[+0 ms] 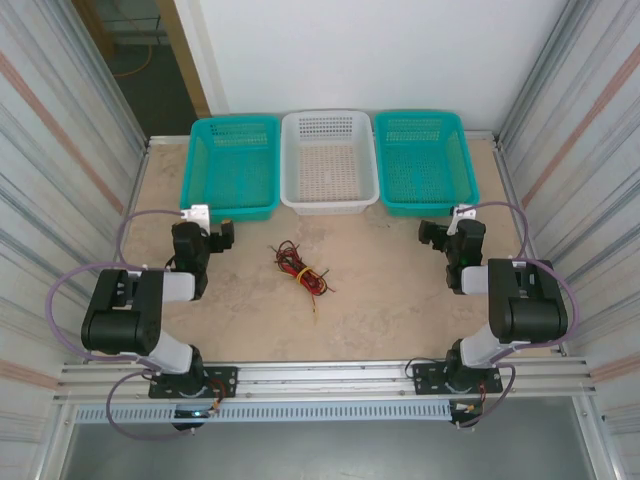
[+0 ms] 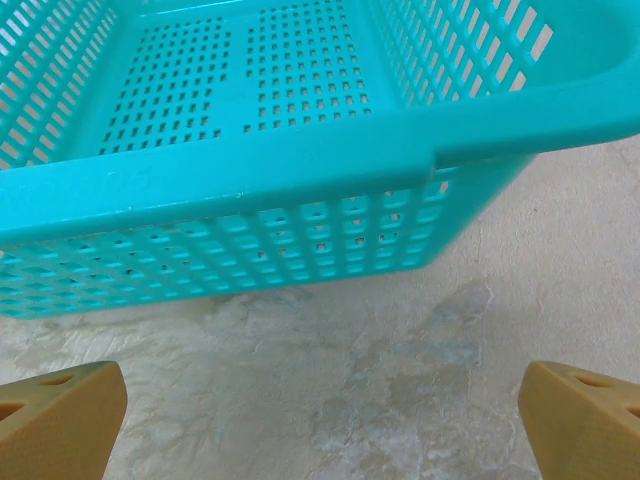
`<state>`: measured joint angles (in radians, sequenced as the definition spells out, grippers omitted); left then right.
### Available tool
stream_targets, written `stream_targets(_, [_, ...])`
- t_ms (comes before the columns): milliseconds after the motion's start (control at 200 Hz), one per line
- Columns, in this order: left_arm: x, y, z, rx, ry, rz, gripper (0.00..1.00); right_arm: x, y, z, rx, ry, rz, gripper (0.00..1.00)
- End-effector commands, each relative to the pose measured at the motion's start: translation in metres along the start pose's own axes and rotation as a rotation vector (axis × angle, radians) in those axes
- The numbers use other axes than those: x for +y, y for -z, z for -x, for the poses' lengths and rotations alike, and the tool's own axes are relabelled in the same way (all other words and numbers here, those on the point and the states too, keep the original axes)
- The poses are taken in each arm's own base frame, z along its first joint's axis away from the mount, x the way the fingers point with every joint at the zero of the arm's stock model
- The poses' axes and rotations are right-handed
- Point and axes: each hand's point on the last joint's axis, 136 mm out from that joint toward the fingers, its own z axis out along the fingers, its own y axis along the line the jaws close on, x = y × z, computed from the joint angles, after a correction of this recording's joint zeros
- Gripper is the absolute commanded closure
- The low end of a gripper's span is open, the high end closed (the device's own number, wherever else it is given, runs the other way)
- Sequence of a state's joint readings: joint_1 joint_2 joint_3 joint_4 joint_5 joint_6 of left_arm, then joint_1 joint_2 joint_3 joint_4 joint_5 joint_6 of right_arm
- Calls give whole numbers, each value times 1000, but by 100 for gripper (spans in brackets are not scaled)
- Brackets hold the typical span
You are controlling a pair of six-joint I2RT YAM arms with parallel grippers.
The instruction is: Untangle the cables
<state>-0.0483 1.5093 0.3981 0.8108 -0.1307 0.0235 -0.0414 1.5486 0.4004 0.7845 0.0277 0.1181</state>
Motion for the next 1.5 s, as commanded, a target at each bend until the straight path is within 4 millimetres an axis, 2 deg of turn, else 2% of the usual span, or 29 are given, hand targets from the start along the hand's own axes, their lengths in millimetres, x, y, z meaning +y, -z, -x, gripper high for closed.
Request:
stream_targets(0, [0,0,1,-7,-15,1,1,2,0,10,-31,25,9,1])
stream_targets(1017, [0,0,1,-4,-14,2,1,2,0,9,-27,25,10,1])
stream_targets(1107, [1,0,1,-6,-8,-9,1,-1,2,15,-49,24,-18,1])
stream_targets(1167, [-11,1,7,-17,-40,-74,1,-20,11,25,-44,3,-182,1])
stream_targets(1238, [-31,6,15,14,-115,-148,1,-18,22,36,-47,11,-207,1])
stream_targets(1368, [-13,11,31,121,-126,37,1,-26,43,38,27,-53,-333,1])
stream_targets(1423, [-12,23,37,115,-75,66,1,-25,54,35,53,-73,-368,1])
stream_targets(1498, [-9,41,47,99,-34,148,1,-21,76,42,15,-12,-458,1])
